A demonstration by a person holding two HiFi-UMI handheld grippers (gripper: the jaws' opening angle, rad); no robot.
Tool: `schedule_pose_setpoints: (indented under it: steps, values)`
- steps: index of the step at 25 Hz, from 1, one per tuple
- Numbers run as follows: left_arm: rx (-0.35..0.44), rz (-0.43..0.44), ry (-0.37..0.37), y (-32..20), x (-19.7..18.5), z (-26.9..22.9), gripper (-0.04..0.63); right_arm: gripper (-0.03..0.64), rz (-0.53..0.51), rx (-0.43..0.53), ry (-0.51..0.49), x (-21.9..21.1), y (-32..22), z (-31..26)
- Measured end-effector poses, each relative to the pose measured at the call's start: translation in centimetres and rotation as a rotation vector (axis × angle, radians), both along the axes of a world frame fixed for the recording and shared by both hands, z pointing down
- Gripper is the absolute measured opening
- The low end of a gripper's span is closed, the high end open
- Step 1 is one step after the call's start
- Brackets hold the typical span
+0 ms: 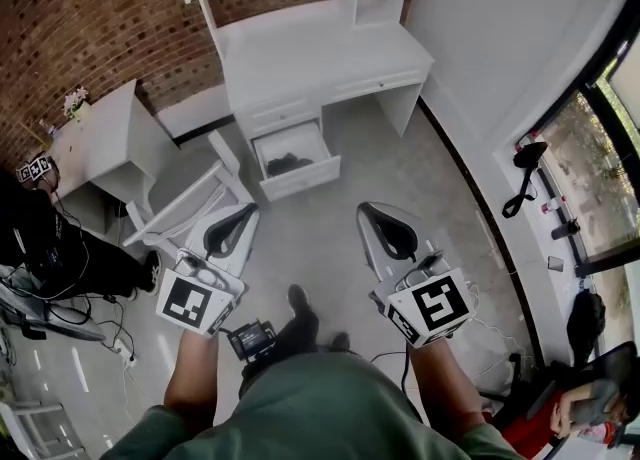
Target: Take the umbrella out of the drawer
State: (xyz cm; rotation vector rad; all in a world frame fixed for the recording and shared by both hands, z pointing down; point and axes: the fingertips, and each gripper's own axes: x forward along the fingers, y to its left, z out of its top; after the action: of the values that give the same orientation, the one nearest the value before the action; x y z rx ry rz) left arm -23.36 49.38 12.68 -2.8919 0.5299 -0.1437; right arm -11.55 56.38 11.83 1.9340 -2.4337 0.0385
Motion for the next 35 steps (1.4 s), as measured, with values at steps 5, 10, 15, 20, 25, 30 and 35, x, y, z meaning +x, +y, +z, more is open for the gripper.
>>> schedule_pose_setpoints:
  steps: [5,10,15,20,25,30,35]
  values:
    - [-0.021,0.066,0.025,-6.2,3.2,0.5,0.003,0.006,0.047,-0.030,0.021,1.7,-5.4,0.2]
    - [-0.015,0.118,0.054,-12.7,4.5,-0.4,0.003,0.006,0.091,-0.037,0.035,2.3,-11.5,-0.2]
    - [-0.010,0.142,0.081,-18.1,4.8,-0.9,0.003,0.007,0.113,-0.040,0.049,2.0,-16.7,-0.2]
    - [-0.017,0.137,0.088,-22.1,4.3,-0.7,0.003,0.008,0.104,-0.045,0.059,1.5,-20.8,-0.3]
    - [-0.026,0.116,0.089,-25.4,5.0,-0.2,0.003,0.007,0.084,-0.044,0.061,2.6,-24.6,-0.3]
    - [-0.027,0.069,0.076,-28.3,6.3,0.5,0.003,0.007,0.036,-0.047,0.042,4.6,-28.3,0.6]
    - [-0.021,-0.026,0.051,-31.8,9.0,0.3,0.003,0.007,-0.061,-0.042,0.026,7.9,-32.9,0.7]
